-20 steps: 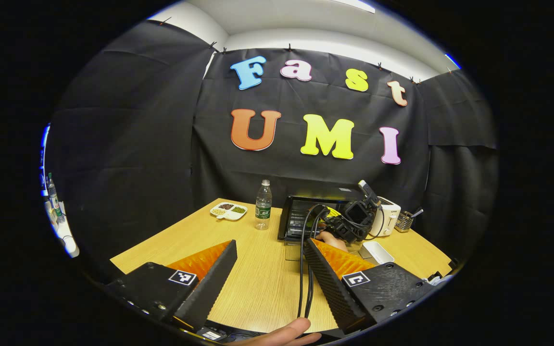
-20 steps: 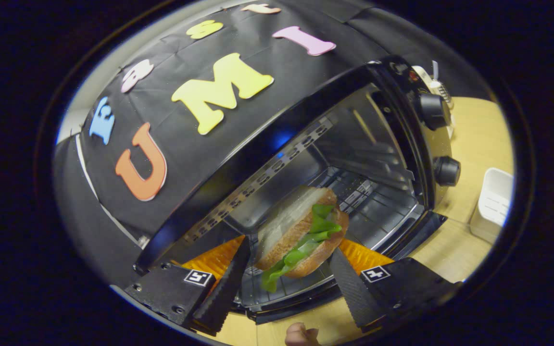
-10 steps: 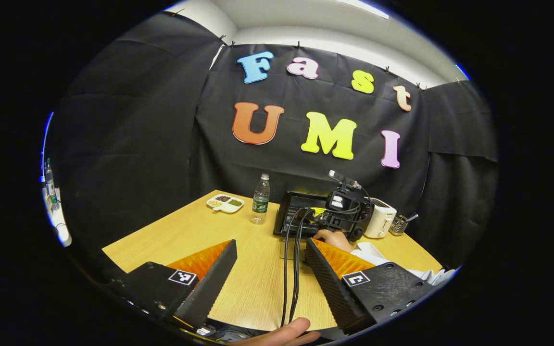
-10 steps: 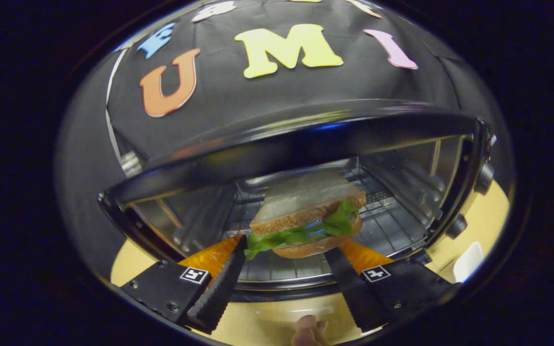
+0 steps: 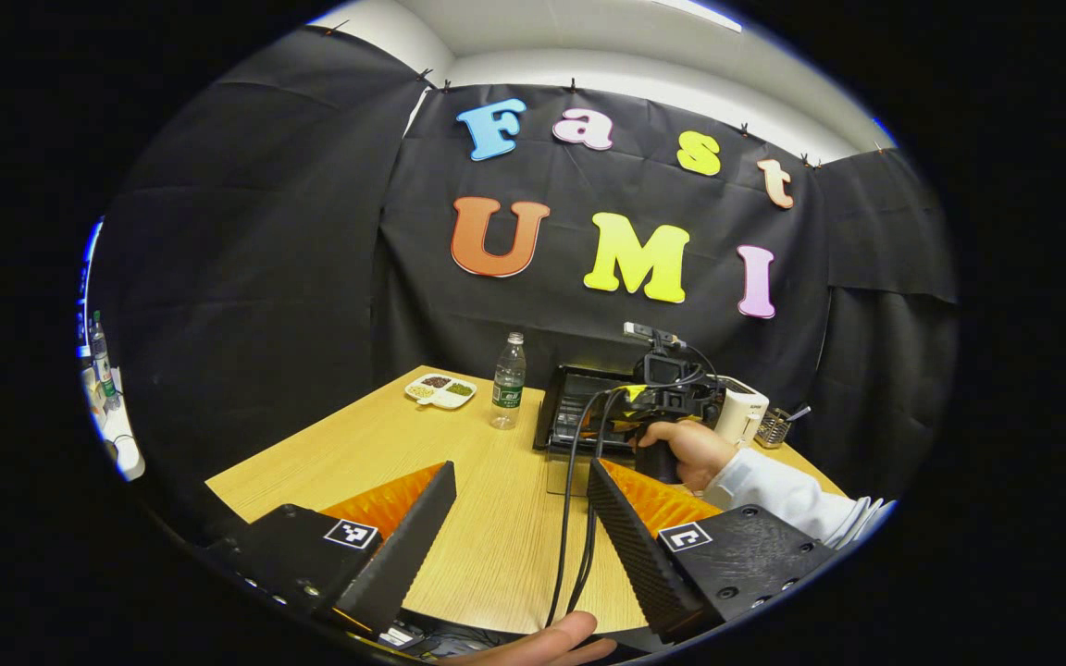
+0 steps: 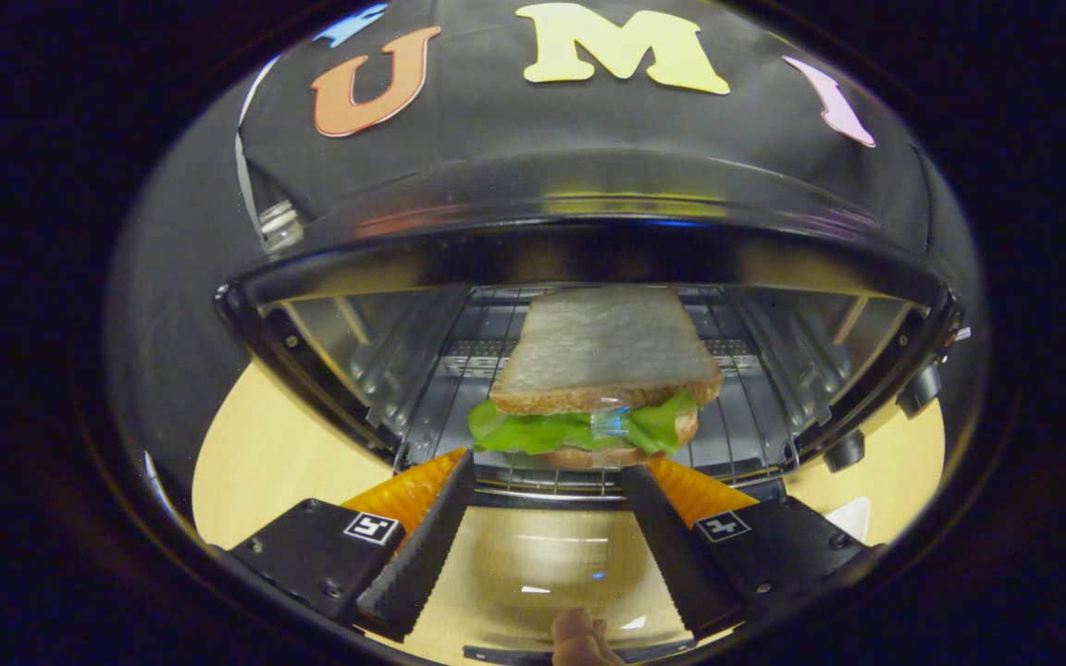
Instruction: Open the electric oven with the left hand, put the food in, and close the electric oven.
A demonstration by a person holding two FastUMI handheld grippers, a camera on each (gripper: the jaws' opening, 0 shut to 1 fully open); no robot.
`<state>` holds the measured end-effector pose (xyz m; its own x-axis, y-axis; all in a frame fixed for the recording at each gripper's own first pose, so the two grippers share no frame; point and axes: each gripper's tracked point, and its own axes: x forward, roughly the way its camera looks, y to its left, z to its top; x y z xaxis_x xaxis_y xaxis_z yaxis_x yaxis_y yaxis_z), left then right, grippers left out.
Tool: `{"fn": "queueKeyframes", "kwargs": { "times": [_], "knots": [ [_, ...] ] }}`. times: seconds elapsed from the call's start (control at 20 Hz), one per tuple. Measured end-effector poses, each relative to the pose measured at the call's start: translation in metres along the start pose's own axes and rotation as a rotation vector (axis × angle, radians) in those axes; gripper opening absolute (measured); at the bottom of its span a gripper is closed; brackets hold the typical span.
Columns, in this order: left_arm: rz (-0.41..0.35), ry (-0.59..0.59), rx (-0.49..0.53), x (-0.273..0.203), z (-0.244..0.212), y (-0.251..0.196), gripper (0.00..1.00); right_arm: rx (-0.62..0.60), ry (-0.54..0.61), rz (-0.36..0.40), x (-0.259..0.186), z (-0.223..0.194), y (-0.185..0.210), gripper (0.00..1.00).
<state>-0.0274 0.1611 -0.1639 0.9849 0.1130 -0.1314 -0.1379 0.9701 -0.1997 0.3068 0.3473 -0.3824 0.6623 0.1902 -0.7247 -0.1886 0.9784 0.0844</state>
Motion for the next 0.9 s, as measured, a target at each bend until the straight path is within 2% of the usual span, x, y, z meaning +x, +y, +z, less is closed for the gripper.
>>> {"fn": "queueKeyframes", "kwargs": {
  "times": [0.05, 0.25, 0.3, 0.35, 0.65, 0.9],
  "knots": [
    [0.006, -0.001, 0.000, 0.001, 0.000, 0.001, 0.94, -0.001, 0.008, 0.015, -0.006, -0.002, 0.000, 1.00],
    [0.009, 0.004, -0.009, 0.002, -0.003, -0.002, 0.94, 0.009, 0.011, 0.066, -0.021, -0.004, -0.002, 1.00],
    [0.008, 0.006, -0.008, 0.002, -0.003, -0.003, 0.94, 0.010, 0.003, 0.079, -0.025, -0.003, -0.003, 0.91],
    [0.008, 0.006, -0.005, 0.004, -0.003, -0.004, 0.94, 0.010, -0.008, 0.087, -0.032, -0.001, -0.005, 1.00],
    [0.021, 0.034, 0.013, 0.020, -0.007, -0.006, 0.94, 0.015, -0.158, 0.144, -0.102, 0.014, -0.021, 1.00],
    [0.024, 0.039, 0.027, 0.039, -0.005, -0.009, 0.94, 0.028, -0.328, 0.160, -0.180, 0.027, -0.055, 1.00]
  ]
}}
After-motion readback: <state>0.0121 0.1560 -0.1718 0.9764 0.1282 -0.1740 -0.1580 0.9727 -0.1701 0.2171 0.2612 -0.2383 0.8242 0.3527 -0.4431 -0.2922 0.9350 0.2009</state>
